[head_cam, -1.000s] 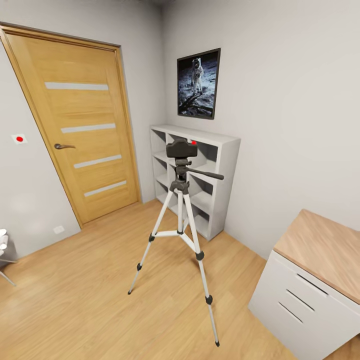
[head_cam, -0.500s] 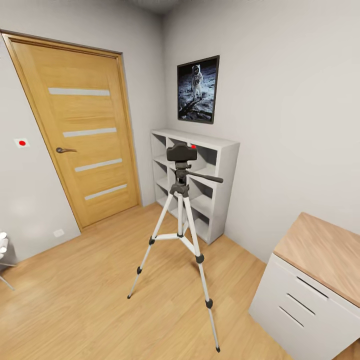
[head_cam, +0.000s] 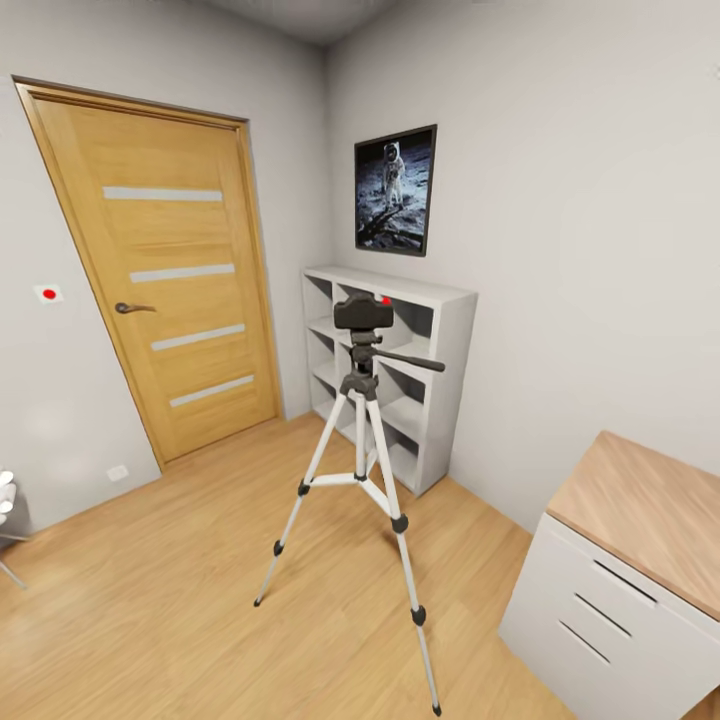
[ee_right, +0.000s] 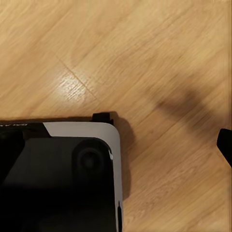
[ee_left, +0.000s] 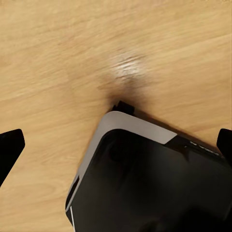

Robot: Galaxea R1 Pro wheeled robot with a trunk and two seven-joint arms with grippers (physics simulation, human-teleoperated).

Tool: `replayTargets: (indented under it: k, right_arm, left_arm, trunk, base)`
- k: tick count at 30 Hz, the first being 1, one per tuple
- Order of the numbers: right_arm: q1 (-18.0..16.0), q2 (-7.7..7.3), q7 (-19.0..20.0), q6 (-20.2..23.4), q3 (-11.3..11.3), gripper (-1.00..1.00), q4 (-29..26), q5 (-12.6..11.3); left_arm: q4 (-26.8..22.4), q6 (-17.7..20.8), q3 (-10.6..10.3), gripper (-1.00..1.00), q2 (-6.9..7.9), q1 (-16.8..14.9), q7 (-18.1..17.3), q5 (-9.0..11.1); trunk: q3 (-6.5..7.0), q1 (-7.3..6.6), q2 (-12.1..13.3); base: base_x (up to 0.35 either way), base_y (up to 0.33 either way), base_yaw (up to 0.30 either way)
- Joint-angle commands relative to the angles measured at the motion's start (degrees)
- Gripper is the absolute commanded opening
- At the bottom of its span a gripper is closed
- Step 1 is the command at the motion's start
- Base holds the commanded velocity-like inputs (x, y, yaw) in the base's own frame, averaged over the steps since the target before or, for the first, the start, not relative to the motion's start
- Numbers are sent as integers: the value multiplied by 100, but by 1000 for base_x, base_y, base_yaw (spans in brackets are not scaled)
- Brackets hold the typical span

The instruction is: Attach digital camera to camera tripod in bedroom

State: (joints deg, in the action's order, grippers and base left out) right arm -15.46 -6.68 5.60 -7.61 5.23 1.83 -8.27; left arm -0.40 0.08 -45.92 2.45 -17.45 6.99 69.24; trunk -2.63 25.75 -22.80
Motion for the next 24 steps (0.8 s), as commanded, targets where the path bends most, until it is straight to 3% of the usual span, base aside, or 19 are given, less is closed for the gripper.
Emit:
replayTargets:
  k: [1, 24]
  right_arm:
    - [-9, 1, 11, -36, 48, 100, 19, -61]
    - [51, 18, -60, -101, 47, 100, 20, -55]
  left_arm:
    - [-4, 1, -48, 100, 1, -4, 21, 42]
    - [-4, 1, -48, 100, 1, -4, 21, 37]
  trunk:
    - [-3, 4, -12]
    - [209, 4, -12]
  base:
    - [0, 0, 0]
    - [0, 0, 0]
